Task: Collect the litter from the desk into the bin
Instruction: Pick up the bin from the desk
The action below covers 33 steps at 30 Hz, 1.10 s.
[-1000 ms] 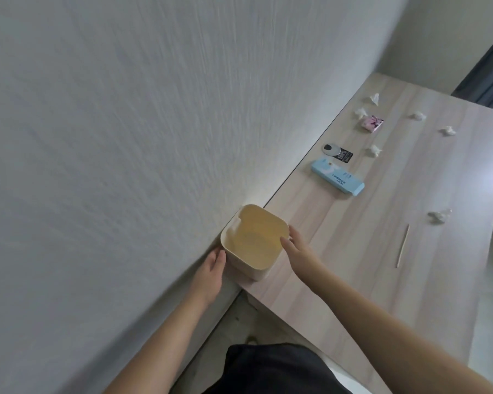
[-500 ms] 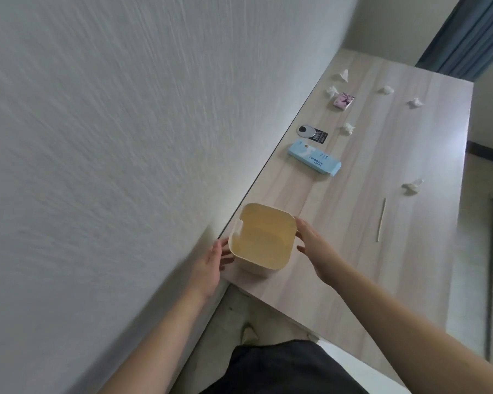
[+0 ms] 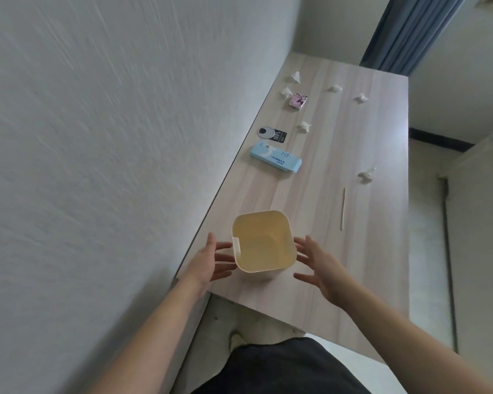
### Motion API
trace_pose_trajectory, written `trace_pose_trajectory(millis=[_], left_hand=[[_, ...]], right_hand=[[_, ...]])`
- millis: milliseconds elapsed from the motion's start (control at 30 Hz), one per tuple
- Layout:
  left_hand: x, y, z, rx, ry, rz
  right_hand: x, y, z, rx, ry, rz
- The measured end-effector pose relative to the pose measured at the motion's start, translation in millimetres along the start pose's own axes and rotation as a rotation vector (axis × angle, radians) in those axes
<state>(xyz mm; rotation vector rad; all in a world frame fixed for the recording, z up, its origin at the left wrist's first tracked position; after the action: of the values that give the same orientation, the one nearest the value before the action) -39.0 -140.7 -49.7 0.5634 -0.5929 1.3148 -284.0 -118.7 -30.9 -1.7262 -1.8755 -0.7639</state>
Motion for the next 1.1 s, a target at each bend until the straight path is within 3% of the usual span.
trace_pose_trajectory(millis=[233, 667, 967, 1100], left_hand=[[-6.9, 35.8, 3.3, -0.132, -0.007, -0.167], [-19.5, 83.8, 20.9, -0.288, 0.075, -0.053], [-8.9, 121.2, 19.0, -0.209, 0.039, 0.097], [-9.8, 129.9, 18.4, -0.152, 0.027, 0.123]], right_hand=[[7.6, -21.0, -4.1, -0.05, -0.068, 0.091], [4.7, -75.8, -6.6, -0.051, -0.084, 0.145], [-39.3, -151.6, 0.4, 0.194, -0.055, 0.18], [-75.6, -182.9, -3.7, 0.431, -0.044, 0.305]])
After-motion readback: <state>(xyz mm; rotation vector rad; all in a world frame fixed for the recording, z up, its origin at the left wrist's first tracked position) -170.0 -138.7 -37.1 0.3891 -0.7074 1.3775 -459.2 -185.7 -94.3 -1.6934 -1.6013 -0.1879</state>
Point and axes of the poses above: each hand's wrist, its own x-axis away from the middle knuckle, its own y-axis out of the palm, z = x × y, the point moved 3 cm from there along -x, towards the middle knuckle, and after that the axes turned 7 degrees about -z, right-handed, at the moved point
